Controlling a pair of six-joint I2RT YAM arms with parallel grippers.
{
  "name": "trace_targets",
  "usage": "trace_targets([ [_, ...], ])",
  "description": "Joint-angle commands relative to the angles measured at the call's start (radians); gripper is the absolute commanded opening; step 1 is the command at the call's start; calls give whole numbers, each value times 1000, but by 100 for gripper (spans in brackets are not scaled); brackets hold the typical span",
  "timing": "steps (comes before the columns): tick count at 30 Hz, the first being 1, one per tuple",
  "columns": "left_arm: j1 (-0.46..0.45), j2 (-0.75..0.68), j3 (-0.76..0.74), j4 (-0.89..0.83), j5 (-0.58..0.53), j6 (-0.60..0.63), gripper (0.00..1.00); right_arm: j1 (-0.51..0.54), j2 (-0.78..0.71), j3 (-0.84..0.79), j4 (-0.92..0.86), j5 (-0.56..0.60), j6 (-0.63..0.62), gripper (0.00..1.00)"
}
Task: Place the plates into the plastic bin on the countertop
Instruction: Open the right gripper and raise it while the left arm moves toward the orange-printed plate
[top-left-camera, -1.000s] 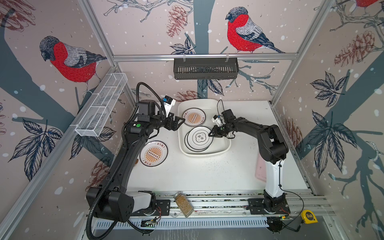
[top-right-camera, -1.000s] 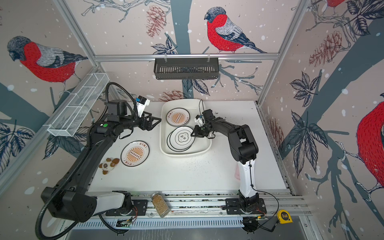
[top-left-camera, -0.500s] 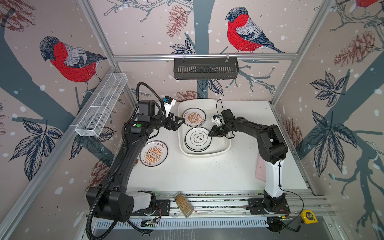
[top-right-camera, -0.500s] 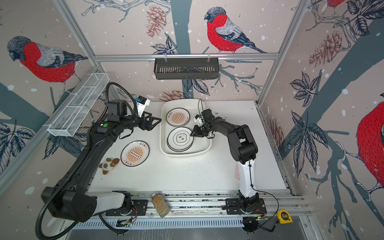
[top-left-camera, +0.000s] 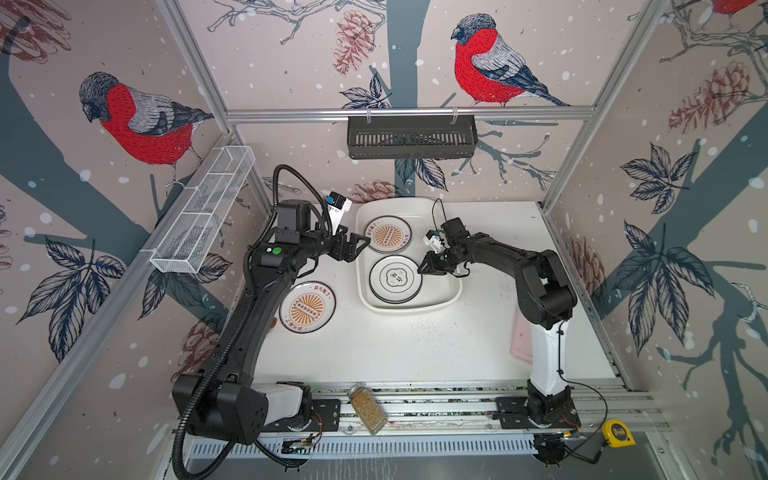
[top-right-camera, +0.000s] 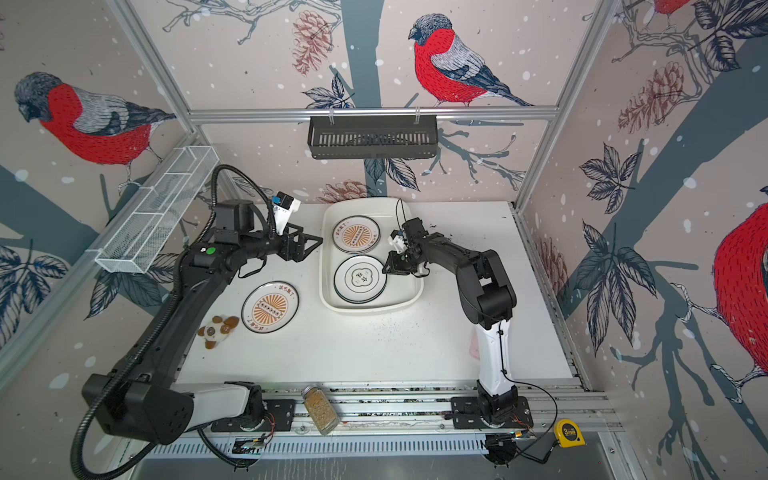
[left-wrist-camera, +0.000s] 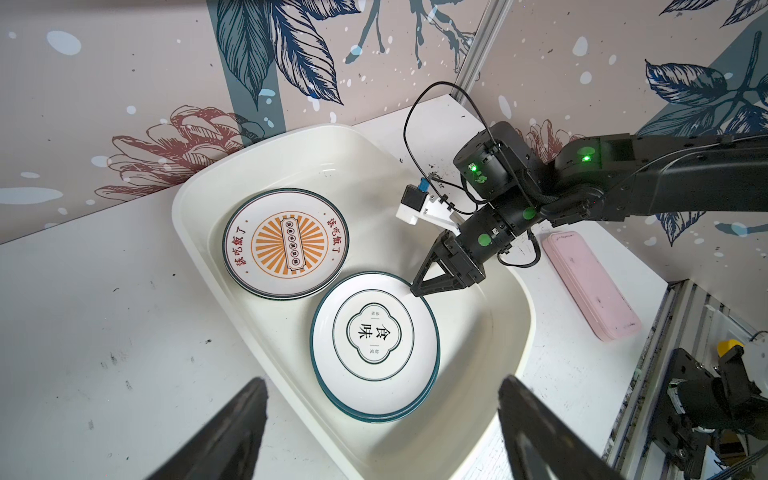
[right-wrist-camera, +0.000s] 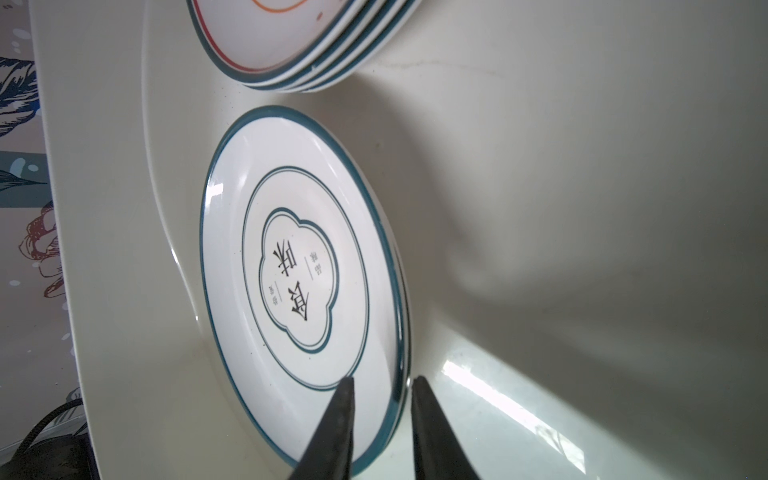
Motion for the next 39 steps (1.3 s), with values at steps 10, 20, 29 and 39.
trace_targets([
  [10,1,-10,10,-82,-82,109,89,3,-86,17,-11,69,1,29],
  [20,1,-22,-51,-323,-340,372,90,34,-322,-81,52,112,68,32],
  [29,2,-88,-232,-394,-640,616,91,55,-523,-235,153,131,124,34],
  [39,75,-90,-402,-390,-778,782,91,74,-633,-360,236,150,149,35],
])
